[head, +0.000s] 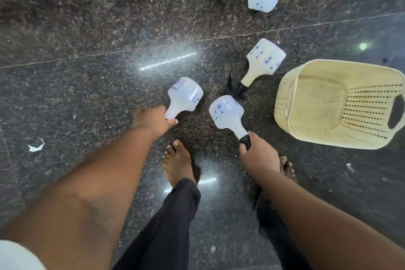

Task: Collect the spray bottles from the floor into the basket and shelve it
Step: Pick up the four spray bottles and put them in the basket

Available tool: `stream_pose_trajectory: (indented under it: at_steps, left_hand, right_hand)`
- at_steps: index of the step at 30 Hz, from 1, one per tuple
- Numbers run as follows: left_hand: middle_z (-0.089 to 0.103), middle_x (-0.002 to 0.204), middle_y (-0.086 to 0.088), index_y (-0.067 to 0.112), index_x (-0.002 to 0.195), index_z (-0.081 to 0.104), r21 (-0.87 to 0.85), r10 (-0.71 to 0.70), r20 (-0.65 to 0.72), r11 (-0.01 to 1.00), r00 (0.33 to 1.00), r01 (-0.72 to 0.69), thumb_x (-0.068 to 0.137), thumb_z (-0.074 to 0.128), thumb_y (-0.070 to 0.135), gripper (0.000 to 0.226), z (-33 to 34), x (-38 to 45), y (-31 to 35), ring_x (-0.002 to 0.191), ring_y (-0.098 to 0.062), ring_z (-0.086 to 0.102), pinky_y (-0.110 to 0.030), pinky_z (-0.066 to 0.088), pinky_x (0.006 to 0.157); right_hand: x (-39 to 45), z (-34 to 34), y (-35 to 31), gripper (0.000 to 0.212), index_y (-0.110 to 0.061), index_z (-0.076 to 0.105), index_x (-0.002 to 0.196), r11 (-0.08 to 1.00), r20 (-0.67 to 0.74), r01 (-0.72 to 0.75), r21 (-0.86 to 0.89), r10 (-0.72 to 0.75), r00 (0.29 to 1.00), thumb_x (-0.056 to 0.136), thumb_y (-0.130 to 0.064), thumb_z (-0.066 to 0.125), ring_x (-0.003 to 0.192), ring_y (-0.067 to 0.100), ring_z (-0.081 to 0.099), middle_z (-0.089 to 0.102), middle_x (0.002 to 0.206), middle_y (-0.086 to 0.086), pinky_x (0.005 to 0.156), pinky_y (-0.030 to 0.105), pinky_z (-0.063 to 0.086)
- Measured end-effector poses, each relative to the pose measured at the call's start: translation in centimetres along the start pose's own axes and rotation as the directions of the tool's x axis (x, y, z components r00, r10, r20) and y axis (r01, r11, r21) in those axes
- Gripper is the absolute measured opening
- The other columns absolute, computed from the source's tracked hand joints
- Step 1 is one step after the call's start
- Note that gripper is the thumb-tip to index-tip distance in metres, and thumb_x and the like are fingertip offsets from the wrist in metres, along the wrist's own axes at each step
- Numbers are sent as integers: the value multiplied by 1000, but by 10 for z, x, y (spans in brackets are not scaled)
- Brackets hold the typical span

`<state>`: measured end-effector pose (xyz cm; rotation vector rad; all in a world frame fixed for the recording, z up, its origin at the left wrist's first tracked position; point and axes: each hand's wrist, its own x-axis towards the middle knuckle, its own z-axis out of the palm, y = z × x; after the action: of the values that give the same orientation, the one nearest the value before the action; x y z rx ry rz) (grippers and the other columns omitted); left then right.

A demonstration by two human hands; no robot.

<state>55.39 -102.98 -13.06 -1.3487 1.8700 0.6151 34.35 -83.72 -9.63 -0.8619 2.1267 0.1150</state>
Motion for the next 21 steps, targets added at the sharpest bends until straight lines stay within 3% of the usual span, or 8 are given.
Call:
stream_pose_trajectory:
  at_steps: [3,7,9,11,13,14,17,21]
  left_hand:
    - [63,89,-6,18,92,57,-242,-111,97,961,989,132,82,56,61,44,-5,-38,20,83,-28,61,-32,41,66]
    - [63,74,-6,18,68,58,-427,-143,223,875,964,228,80,65,51,36,-20,-101,62,68,-25,60,-26,36,52]
    - [68,80,-8,15,73,62,-459,-144,307,844,941,278,75,67,52,37,-25,-131,86,70,-25,63,-25,41,56]
    - [72,94,-12,15,90,68,-449,-159,342,838,926,309,61,64,66,59,-28,-152,114,85,-30,65,-30,49,73]
    - [70,102,-11,20,99,69,-395,-153,334,873,930,286,47,58,74,75,-38,-164,142,98,-35,62,-42,50,88]
    - [69,103,-10,21,101,67,-380,-136,341,885,930,269,50,59,70,72,-54,-173,160,99,-34,62,-43,50,90]
    - [67,106,-8,15,109,62,-347,-36,298,927,954,144,69,63,52,54,-111,-205,214,94,-28,64,-32,52,81]
    - [65,113,-7,17,115,60,-275,53,189,961,981,2,78,62,44,46,-153,-210,278,94,-24,63,-28,49,75]
  right_hand:
    - [-15,-24,-14,18,-18,54,100,996,-49,73,-44,-75,996,93,-33,46,87,27,63,65,88,1,81,40,39]
    - [-49,-70,-15,23,-14,55,102,988,-6,135,-68,-136,991,93,-33,45,83,30,64,67,91,5,73,37,41]
    - [-72,-95,-1,26,-16,57,102,991,-12,123,-58,-124,992,92,-36,45,82,29,65,68,92,5,72,36,44]
    - [-98,-124,23,27,-19,59,102,994,-36,103,-49,-104,994,91,-39,45,84,28,65,68,93,2,69,34,39]
    - [-121,-150,49,26,-23,60,101,996,-71,81,-40,-84,994,89,-40,45,84,27,65,69,94,0,66,34,37]
    - [-131,-164,63,25,-24,60,100,998,-96,57,-18,-59,994,89,-41,45,84,26,65,70,94,-1,66,34,38]
    - [-151,-206,102,25,-25,61,100,998,-152,-25,56,33,988,90,-41,46,85,23,65,69,93,-2,67,33,43]
    - [-144,-254,139,25,-15,58,98,989,-201,-94,115,116,973,93,-37,46,84,26,63,65,92,3,67,34,43]
